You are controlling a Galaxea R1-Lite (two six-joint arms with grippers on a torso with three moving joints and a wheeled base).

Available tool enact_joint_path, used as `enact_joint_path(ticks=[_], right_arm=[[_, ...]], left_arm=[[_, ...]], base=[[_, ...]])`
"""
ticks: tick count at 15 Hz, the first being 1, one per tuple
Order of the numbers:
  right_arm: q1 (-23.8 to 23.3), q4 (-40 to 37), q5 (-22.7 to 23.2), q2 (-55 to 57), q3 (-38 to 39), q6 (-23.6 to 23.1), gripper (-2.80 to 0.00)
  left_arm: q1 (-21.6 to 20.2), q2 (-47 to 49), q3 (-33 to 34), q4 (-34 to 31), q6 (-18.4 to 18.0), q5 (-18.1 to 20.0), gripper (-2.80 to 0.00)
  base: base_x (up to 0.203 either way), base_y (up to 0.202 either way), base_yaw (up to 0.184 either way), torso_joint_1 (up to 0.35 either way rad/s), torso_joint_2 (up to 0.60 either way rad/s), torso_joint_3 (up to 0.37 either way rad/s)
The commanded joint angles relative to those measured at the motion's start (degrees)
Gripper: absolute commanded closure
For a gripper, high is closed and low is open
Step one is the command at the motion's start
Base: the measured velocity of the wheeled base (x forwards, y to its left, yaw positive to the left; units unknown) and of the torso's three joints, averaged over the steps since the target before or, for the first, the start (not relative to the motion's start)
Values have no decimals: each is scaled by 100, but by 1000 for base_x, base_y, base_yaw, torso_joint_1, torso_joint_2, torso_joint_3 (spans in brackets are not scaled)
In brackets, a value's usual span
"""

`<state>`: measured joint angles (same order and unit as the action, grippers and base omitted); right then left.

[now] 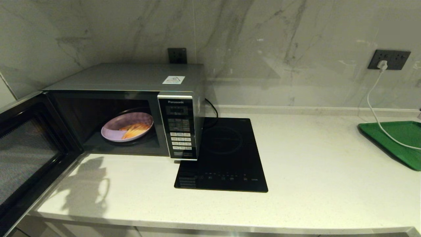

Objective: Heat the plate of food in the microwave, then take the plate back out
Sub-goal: Close the microwave oven

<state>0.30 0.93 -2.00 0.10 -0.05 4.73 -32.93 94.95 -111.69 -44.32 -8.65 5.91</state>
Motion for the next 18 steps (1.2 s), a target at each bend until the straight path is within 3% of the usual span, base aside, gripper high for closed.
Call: enact_joint_path(ticks=[1, 6, 10, 16, 18], right_arm=[[5, 4, -2, -1, -4, 2, 0], [5, 4, -2, -1, -4, 2, 0], [5, 4, -2, -1, -1, 2, 0], [5, 4, -2, -1, 4, 7, 0], [5, 4, -2, -1, -3, 2, 0]], left_arm=[[-345, 316, -7, -64, 24, -218, 0], [-825, 504, 0, 142, 145, -200, 0], [-1327, 556, 7, -414, 259, 47, 0], [-1413, 415, 24, -1448, 574, 240, 0], [-1402, 434, 33, -1518, 748, 254, 0]], base=[[0, 0, 0, 0, 0, 0], [0, 0, 0, 0, 0, 0], [0, 0, 0, 0, 0, 0], [0, 0, 0, 0, 0, 0], [0, 0, 0, 0, 0, 0]])
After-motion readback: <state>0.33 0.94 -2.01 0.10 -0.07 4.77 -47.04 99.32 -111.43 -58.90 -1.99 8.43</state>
